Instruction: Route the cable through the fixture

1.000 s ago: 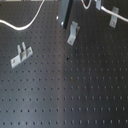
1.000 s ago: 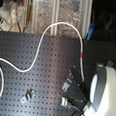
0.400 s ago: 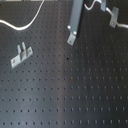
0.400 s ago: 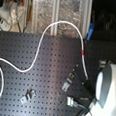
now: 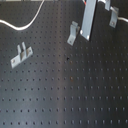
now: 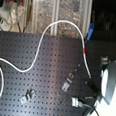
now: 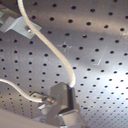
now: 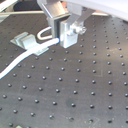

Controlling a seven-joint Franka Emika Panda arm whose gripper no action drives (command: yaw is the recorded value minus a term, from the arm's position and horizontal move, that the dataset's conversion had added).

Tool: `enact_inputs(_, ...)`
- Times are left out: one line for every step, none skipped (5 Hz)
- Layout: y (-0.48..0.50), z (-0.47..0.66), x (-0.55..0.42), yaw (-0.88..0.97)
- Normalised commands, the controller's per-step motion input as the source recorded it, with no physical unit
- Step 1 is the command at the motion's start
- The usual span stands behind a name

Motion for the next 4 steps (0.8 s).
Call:
enact_inputs(-0.151,-0.04,0.14,-0.22)
enact_inputs(-0.423,0.0,0.271,-0.33)
enact_inputs(-0.477,-0.01,0.338,-0.4)
enact_inputs(-0.486,0.0,0.242,-0.4)
